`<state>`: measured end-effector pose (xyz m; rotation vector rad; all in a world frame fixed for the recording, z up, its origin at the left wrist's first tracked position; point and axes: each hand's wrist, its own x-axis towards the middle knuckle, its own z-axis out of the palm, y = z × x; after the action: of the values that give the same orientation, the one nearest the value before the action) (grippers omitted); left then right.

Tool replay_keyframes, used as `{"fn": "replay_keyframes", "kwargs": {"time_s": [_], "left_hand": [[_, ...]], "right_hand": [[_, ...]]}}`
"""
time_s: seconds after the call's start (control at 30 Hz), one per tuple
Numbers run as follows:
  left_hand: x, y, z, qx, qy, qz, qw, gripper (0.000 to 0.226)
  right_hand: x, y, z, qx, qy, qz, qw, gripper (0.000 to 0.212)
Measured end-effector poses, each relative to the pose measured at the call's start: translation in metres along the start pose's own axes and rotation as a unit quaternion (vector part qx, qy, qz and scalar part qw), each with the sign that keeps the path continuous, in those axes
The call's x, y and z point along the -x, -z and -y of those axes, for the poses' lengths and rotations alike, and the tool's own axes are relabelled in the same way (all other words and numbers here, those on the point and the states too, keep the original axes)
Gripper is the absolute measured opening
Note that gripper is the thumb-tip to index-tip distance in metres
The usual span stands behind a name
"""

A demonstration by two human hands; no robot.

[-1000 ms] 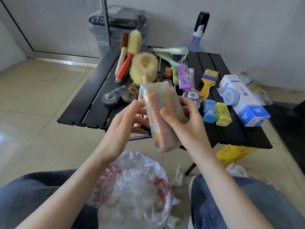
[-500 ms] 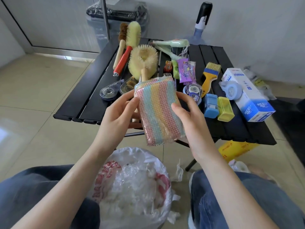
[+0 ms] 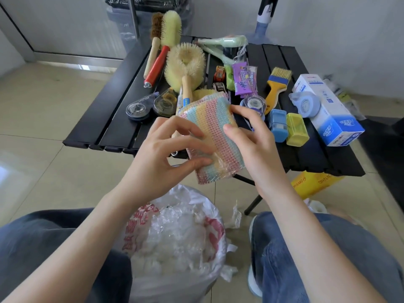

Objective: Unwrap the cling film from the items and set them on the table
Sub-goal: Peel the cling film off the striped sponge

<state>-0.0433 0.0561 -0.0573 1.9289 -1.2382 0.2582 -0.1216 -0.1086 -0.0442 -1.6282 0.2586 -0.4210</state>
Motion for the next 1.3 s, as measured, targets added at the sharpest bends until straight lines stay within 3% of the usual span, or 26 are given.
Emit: {"fn": "replay_keyframes", "kwargs": {"time_s": [0.17,0.33,0.43,0.63,0.8,0.97,1.17,1.3], "left_hand": [[0.0,-0.001,0.0,0.003,0.012,0.01,1.0,0.023],[0.001,-0.003,0.001,0.01,0.003,-0.034,0.999,0.029],[0.003,-0.008,0.001,-0.04,-0.015,-0.073,0.996,0.026],[0.005,-0.017,0.001,-0.084,-0.049,-0.102,0.99,0.025],[0.005,-0.015,0.001,-0.013,0.019,-0.161,0.987,0.022],[0.003,-0.013,0.005,0.17,0.148,-0.096,0.97,0.058],[0.002,-0.01,0.001,0.263,0.135,-0.061,0.953,0.079],[0.002,-0.005,0.002,0.238,0.154,-0.061,0.957,0.065]], "right_hand": [[0.0,-0.001,-0.002,0.029,0.026,0.028,0.999,0.024],[-0.005,0.003,0.003,-0.041,-0.019,0.05,0.998,0.03],[-0.003,0.001,0.003,-0.063,-0.038,0.02,0.997,0.04],[-0.003,0.0,0.0,-0.102,-0.059,-0.055,0.992,0.03],[-0.009,0.01,0.002,-0.192,-0.111,-0.08,0.972,0.03],[-0.005,0.008,0.0,-0.324,-0.188,-0.004,0.927,0.033],[-0.005,-0.011,0.001,-0.146,-0.271,0.133,0.942,0.024],[0.003,-0.011,0.006,-0.135,-0.242,0.106,0.955,0.03]]}}
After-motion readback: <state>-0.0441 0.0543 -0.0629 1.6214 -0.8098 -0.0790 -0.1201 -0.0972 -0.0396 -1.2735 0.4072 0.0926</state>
